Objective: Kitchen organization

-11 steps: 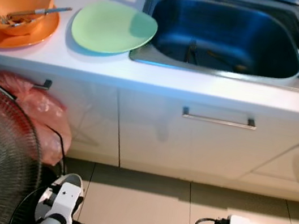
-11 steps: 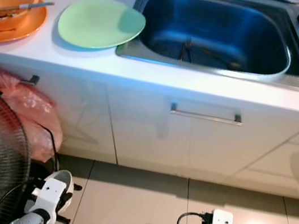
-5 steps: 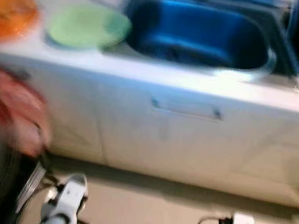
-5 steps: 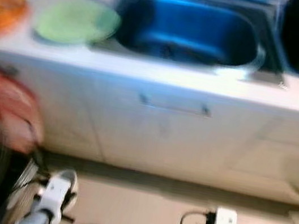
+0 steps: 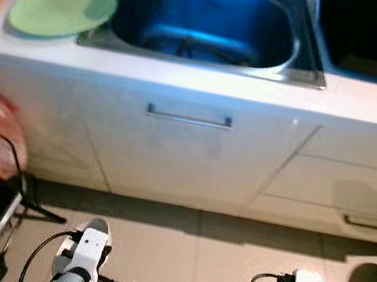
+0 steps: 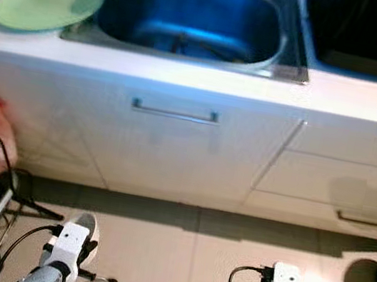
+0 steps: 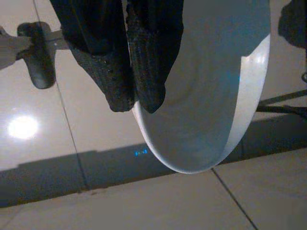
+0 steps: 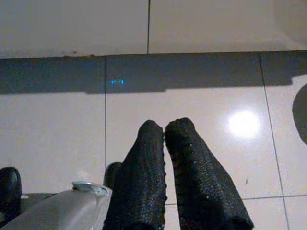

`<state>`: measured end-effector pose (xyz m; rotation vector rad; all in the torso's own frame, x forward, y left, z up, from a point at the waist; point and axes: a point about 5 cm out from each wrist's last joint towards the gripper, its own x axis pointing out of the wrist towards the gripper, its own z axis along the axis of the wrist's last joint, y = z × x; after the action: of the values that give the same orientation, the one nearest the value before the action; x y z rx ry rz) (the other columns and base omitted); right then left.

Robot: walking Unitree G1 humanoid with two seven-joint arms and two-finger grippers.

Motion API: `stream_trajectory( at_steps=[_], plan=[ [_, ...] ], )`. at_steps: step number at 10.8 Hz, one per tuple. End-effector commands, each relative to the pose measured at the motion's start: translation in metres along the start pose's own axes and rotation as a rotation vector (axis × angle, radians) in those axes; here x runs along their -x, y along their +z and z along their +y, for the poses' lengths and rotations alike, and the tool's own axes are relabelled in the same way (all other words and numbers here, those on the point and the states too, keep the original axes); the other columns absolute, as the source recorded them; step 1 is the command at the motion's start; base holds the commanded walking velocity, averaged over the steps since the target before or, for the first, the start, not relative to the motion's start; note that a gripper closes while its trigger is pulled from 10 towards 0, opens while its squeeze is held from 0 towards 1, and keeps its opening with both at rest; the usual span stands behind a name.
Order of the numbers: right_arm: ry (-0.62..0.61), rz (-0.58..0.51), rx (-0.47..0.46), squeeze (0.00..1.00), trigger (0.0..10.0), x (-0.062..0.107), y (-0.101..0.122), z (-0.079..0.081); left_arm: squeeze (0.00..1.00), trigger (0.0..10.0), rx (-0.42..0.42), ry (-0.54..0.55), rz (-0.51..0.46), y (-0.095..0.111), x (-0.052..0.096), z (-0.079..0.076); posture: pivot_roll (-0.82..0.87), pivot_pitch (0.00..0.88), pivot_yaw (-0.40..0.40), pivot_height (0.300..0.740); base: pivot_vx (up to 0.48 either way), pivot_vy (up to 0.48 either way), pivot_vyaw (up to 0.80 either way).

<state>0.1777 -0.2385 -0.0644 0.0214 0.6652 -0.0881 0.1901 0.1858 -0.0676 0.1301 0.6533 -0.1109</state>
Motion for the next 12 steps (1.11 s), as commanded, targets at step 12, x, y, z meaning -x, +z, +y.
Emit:
stream_trajectory(
  at_steps=[12],
  plan=[
    [0.014, 0.036, 0.003, 0.00, 10.0, 0.0007, -0.0077, 0.0088, 0.00, 10.0, -0.006, 0.034, 0.051, -0.0090, 0.0037, 0.0086, 0.03, 0.171, 0.007, 0.740, 0.000, 0.000, 0.00]
  ],
)
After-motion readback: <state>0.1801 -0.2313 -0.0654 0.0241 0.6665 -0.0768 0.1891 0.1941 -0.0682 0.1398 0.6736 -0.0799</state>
